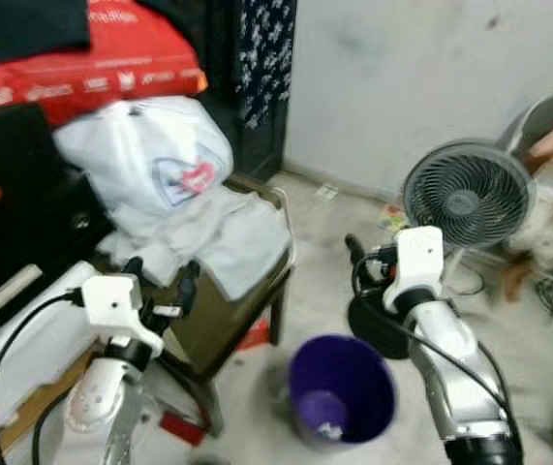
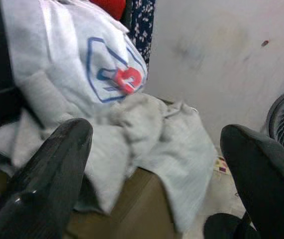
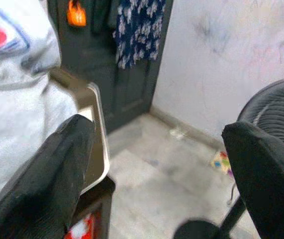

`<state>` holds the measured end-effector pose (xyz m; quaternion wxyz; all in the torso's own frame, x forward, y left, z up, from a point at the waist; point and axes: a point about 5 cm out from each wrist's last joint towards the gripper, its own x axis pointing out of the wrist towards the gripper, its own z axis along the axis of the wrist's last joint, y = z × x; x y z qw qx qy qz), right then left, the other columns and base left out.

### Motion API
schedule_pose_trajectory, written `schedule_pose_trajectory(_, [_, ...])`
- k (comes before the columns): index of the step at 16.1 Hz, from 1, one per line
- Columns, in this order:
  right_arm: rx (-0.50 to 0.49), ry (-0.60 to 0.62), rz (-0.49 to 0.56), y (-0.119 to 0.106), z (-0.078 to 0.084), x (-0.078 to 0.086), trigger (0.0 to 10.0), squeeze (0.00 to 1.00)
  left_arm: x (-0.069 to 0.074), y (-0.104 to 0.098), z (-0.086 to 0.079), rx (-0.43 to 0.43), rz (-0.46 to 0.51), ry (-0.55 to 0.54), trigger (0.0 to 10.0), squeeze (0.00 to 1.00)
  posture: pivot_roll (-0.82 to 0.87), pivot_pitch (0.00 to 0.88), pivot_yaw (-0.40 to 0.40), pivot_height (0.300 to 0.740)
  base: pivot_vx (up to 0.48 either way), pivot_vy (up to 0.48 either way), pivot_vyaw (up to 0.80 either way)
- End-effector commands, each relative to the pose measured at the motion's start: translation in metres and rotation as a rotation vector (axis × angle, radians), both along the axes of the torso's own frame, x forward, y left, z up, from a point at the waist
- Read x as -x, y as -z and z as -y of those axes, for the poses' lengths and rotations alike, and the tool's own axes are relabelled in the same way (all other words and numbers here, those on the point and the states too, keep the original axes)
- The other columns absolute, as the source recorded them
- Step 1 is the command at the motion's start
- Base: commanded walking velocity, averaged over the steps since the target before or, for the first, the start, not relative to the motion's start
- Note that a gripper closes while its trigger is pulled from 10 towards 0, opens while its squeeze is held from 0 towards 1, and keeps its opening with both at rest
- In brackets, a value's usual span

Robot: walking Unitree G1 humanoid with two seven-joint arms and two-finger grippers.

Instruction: Clean up the room

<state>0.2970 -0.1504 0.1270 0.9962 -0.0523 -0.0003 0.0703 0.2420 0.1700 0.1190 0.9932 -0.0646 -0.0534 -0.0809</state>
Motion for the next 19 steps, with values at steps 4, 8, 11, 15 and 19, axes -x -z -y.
schedule_pose_trajectory(4, [0.020,0.001,0.006,-0.005,0.005,-0.001,10.0,0.00,-0.003,-0.002,0.010,-0.051,-0.002,0.010,10.0,0.00,-0.05,0.027,-0.021,0.740,0.000,0.000,0.25])
schedule_pose_trajectory(8, [0.029,0.004,0.015,-0.005,0.004,-0.001,10.0,0.00,-0.008,0.000,0.007,-0.093,-0.018,-0.046,10.0,0.00,-0.05,0.024,-0.019,0.740,0.000,0.000,0.00])
schedule_pose_trajectory(11, [0.036,-0.009,0.022,-0.006,0.002,-0.002,10.0,0.00,-0.011,-0.003,0.005,-0.099,-0.007,-0.064,10.0,0.00,-0.05,0.023,-0.028,0.740,0.000,0.000,0.53])
schedule_pose_trajectory(15, [0.023,-0.014,0.018,-0.006,-0.001,-0.005,10.0,0.00,-0.013,-0.004,0.006,-0.106,-0.003,-0.077,10.0,0.00,-0.05,0.025,-0.029,0.740,0.000,0.000,0.69])
schedule_pose_trajectory(19, [0.021,-0.006,0.016,-0.004,0.000,-0.004,10.0,0.00,-0.015,-0.005,0.009,-0.112,0.002,-0.055,10.0,0.00,-0.05,0.022,-0.017,0.740,0.000,0.000,0.43])
